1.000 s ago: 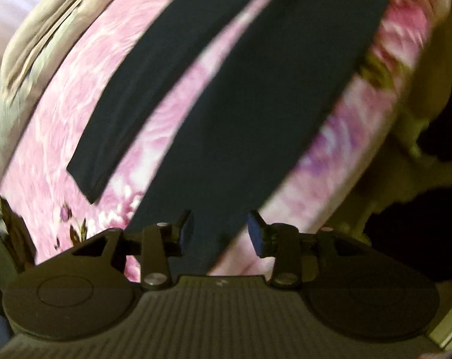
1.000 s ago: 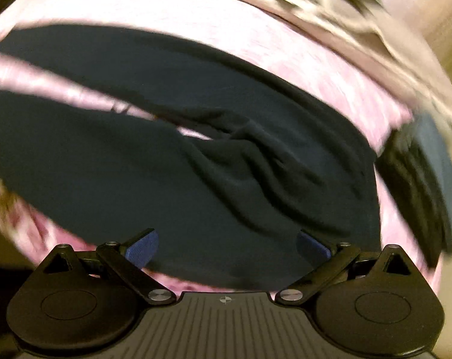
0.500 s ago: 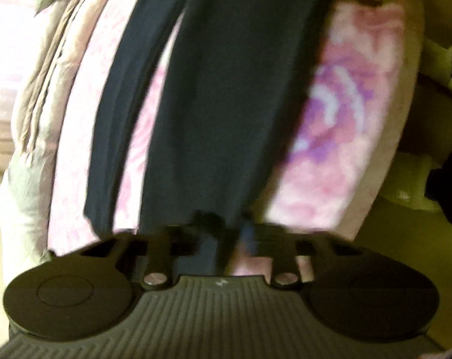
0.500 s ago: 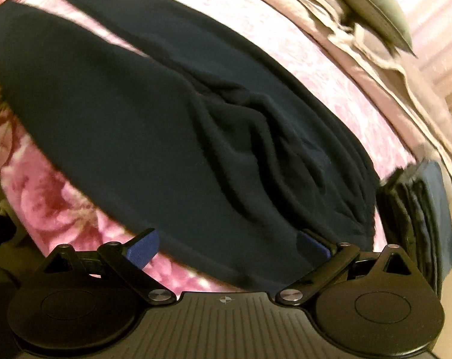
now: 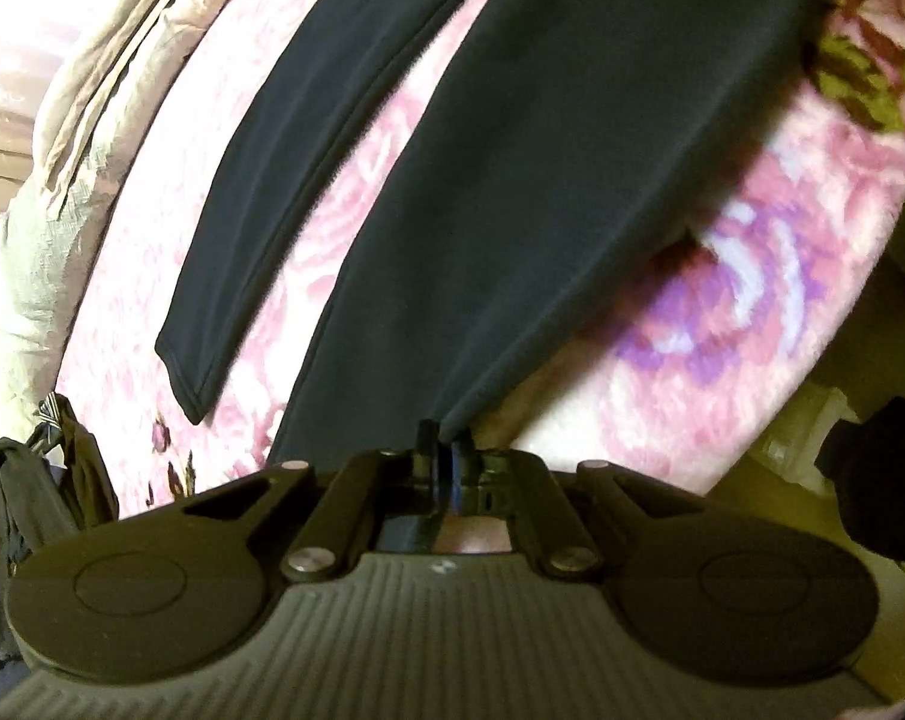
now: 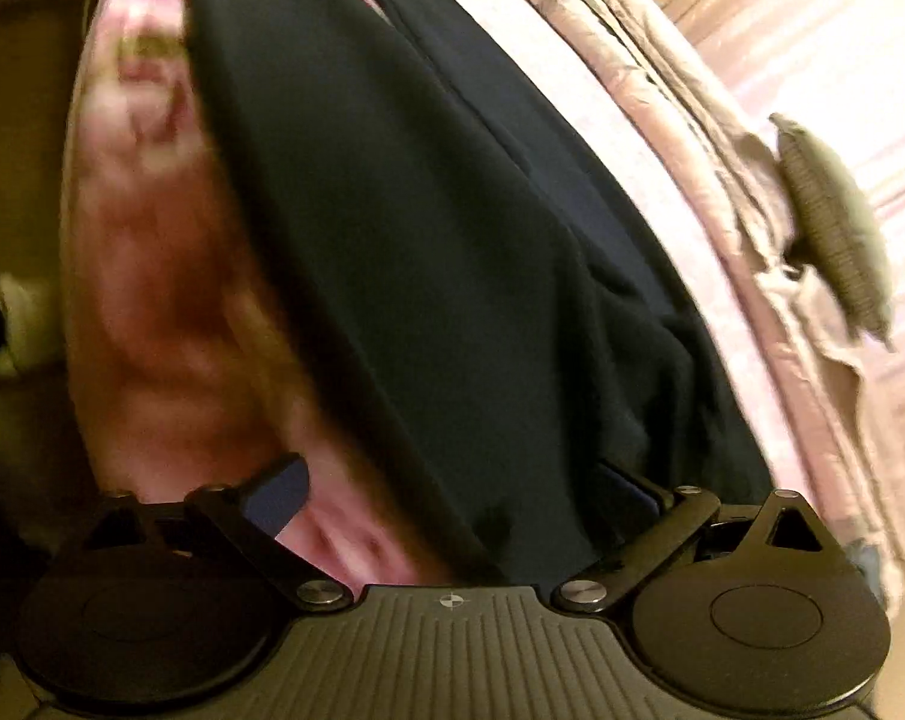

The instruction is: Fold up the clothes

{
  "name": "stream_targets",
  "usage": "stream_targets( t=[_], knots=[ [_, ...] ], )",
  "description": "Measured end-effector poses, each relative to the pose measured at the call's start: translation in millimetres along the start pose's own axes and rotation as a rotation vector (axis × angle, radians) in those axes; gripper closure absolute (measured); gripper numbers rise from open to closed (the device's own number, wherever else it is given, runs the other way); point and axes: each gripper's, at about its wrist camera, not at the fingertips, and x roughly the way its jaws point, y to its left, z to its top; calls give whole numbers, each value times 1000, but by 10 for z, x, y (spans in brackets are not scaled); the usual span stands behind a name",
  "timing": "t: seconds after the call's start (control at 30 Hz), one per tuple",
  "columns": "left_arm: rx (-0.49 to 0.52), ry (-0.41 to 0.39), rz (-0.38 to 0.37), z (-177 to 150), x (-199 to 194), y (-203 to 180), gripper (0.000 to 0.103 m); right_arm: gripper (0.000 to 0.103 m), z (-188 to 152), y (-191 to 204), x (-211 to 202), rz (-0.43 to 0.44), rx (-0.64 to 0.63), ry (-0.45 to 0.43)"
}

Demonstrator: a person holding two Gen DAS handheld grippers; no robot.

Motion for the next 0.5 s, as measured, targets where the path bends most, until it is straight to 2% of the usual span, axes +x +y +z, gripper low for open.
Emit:
stream_targets(
  t=[0.17, 0.2, 0.27, 0.43, 0.47, 0.5],
  knots=[
    [5, 24, 22, 33, 61, -71, 98, 5, -466, -282, 85, -116, -42, 86],
    [4, 28, 27, 40, 76, -83, 98, 15, -528, -342, 103, -128, -59, 107],
    [-8, 34, 35, 52, 88, -84, 98, 25, -633, -456, 163, -142, -90, 153],
    [-7, 45, 58, 81, 100, -94, 99, 33, -849, -720, 331, -146, -139, 224],
    [-9, 49, 62, 90, 91, -89, 99, 46, -870, -728, 350, -138, -149, 234],
    [-15, 52, 65, 102, 68, -71, 100, 80, -885, -732, 367, -122, -152, 255]
  ],
)
